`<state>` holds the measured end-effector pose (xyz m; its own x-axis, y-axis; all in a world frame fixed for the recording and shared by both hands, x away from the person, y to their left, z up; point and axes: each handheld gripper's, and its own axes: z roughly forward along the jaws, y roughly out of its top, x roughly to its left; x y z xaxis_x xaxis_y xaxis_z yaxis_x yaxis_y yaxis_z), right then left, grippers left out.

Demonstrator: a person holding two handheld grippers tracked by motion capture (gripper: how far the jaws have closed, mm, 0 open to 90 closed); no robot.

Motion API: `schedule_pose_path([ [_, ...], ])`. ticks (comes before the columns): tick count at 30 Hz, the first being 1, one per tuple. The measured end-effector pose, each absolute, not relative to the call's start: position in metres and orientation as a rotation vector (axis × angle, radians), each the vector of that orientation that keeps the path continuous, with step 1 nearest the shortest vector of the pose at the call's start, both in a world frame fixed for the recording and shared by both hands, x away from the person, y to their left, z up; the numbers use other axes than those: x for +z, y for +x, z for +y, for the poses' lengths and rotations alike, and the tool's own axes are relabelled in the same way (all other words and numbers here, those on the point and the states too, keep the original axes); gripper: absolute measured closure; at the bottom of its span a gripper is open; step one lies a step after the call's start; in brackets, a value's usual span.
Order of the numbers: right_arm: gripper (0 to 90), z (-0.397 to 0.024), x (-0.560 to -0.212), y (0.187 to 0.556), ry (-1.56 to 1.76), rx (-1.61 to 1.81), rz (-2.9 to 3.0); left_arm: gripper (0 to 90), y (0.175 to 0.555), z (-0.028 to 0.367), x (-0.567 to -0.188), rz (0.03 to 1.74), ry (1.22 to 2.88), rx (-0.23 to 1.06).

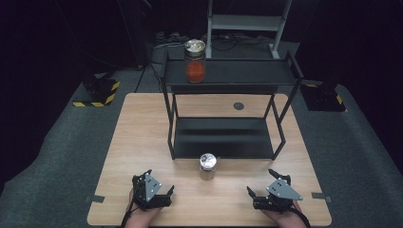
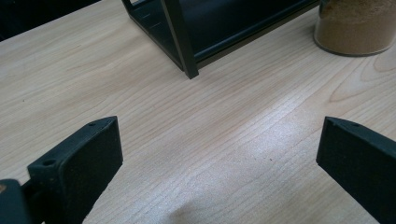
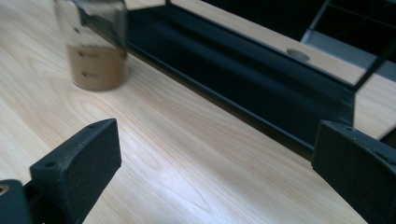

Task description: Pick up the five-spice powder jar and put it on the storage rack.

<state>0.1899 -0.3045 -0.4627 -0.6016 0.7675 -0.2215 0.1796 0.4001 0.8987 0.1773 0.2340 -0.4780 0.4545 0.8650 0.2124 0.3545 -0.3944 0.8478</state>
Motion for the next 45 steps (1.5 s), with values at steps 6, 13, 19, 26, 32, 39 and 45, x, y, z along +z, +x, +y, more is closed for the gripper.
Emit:
schedule_pose_path([
  [6,0.3,-0.296,-0.457,0.193,0.789,1.242,2.034,0.7,0.177,0.237,-0.479,1.024,1.938,0.851],
  [13,0.2,-0.281,-0.455,0.200,0.789,1.308,2.056,0.7,0.177,0.238,-0.479,1.015,1.935,0.847],
  [19,0.2,-0.268,-0.455,0.204,0.780,1.355,2.069,0.7,0.176,0.239,-0.480,1.006,1.932,0.847],
  [26,0.3,-0.253,-0.456,0.213,0.785,1.396,2.075,0.7,0.176,0.240,-0.480,0.998,1.932,0.843],
  [32,0.8,-0.244,-0.458,0.224,0.808,1.440,2.077,0.7,0.177,0.241,-0.480,1.000,1.928,0.835],
  [39,2.3,-0.233,-0.458,0.232,0.790,1.483,2.081,0.7,0.176,0.242,-0.480,0.999,1.924,0.837],
  [45,9.1,-0.225,-0.460,0.236,0.780,1.497,2.080,0.7,0.176,0.241,-0.480,0.997,1.925,0.840],
])
